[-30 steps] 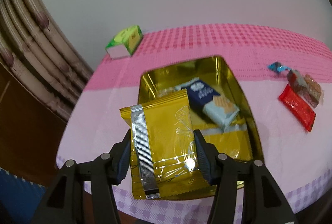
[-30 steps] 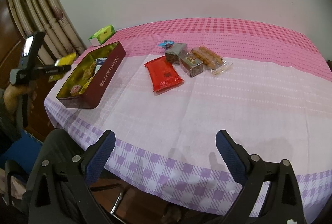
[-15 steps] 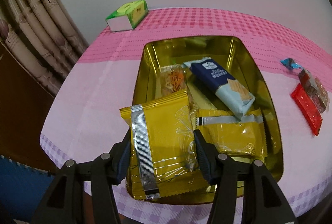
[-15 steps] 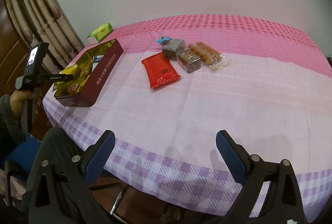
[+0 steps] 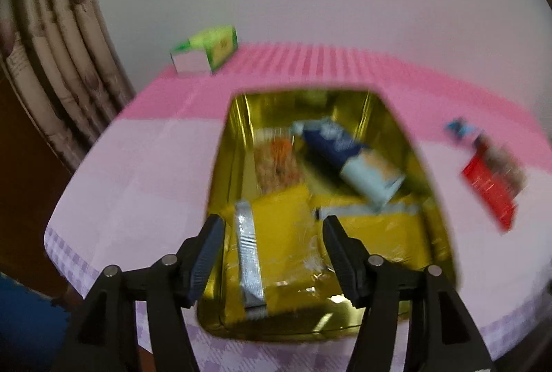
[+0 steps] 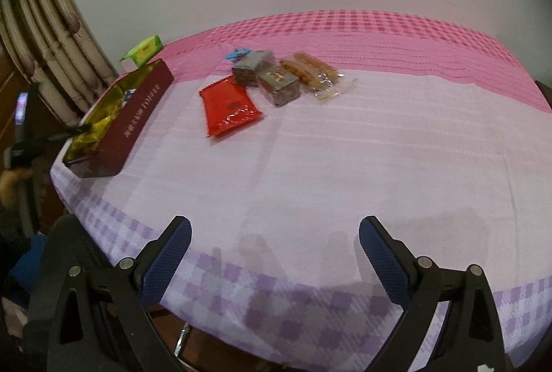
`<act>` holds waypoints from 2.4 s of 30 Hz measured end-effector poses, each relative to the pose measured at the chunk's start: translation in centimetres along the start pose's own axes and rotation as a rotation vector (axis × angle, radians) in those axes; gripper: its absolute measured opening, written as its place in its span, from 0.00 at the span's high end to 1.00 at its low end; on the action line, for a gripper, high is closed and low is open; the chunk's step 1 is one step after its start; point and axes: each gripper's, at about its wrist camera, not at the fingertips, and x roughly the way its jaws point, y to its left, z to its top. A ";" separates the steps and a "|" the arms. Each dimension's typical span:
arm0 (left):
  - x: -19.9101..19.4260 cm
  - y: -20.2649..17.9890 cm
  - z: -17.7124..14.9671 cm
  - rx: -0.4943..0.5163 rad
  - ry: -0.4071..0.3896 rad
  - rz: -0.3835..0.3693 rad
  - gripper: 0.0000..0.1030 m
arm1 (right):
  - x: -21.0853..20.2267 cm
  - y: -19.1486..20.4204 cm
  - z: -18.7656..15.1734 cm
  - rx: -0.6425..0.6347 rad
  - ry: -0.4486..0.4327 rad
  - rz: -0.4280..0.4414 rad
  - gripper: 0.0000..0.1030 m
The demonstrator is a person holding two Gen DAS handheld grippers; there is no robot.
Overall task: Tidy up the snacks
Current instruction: 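Reach the right gripper to the dark gold-printed packet and grasp it, then carry the dark packet with the right gripper into the tin and release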
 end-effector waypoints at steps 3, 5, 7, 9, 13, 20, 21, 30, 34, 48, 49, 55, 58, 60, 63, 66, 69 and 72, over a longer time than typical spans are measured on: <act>-5.1 1.1 -0.7 -0.057 -0.118 -0.082 0.37 | 0.7 -0.3 0.2 -0.006 0.009 -0.015 0.06; -7.9 1.3 -1.5 -0.072 -0.162 -0.118 0.33 | 1.2 -0.4 0.4 -0.002 0.017 -0.020 0.06; -10.2 1.3 -2.8 -0.090 -0.184 -0.142 0.33 | 1.8 -0.4 1.0 0.001 0.022 -0.028 0.06; -11.6 1.2 -4.7 -0.121 -0.198 -0.186 0.32 | 2.3 0.0 1.6 -0.010 0.028 -0.040 0.06; -11.0 -1.2 -7.3 -0.066 -0.169 -0.210 0.31 | 3.2 1.6 4.1 -0.044 0.027 -0.052 0.06; -10.3 -3.3 -7.8 -0.024 -0.102 -0.297 0.31 | 5.2 1.4 9.1 -0.088 0.004 -0.127 0.06; -10.3 -3.2 -7.8 -0.030 -0.105 -0.302 0.31 | 5.3 1.3 9.5 -0.090 0.001 -0.114 0.06; -9.8 -2.5 -8.0 -0.066 -0.085 -0.301 0.31 | 8.8 2.9 12.1 -0.251 0.068 -0.121 0.43; -9.3 -2.6 -8.2 -0.063 -0.071 -0.302 0.31 | 9.6 2.1 12.8 -0.242 0.069 -0.113 0.44; -8.0 -2.8 -8.7 -0.062 -0.025 -0.286 0.31 | 12.7 2.2 13.7 -0.286 0.135 -0.062 0.72; -8.0 -2.8 -8.7 -0.065 -0.024 -0.287 0.31 | 12.5 2.3 13.4 -0.299 0.135 -0.078 0.73; -8.6 -2.9 -8.6 -0.066 -0.038 -0.295 0.31 | 9.4 2.4 11.7 -0.305 0.096 -0.117 0.73; -9.3 -3.0 -8.5 -0.063 -0.059 -0.295 0.31 | 7.7 2.7 11.0 -0.297 0.074 -0.142 0.73; -9.8 -2.9 -8.4 -0.064 -0.073 -0.291 0.31 | 6.5 3.4 10.6 -0.298 0.051 -0.182 0.73; -10.2 -2.7 -8.3 -0.077 -0.080 -0.288 0.31 | 5.5 4.4 10.3 -0.290 0.031 -0.208 0.73; -10.8 -2.4 -8.1 -0.088 -0.101 -0.275 0.31 | 4.9 6.2 10.3 -0.267 0.001 -0.234 0.73; -11.7 -1.8 -8.0 -0.110 -0.137 -0.260 0.31 | 4.6 8.5 10.6 -0.262 -0.026 -0.242 0.73; -12.2 -1.3 -7.9 -0.124 -0.154 -0.247 0.31 | 4.0 11.6 11.3 -0.287 -0.054 -0.236 0.73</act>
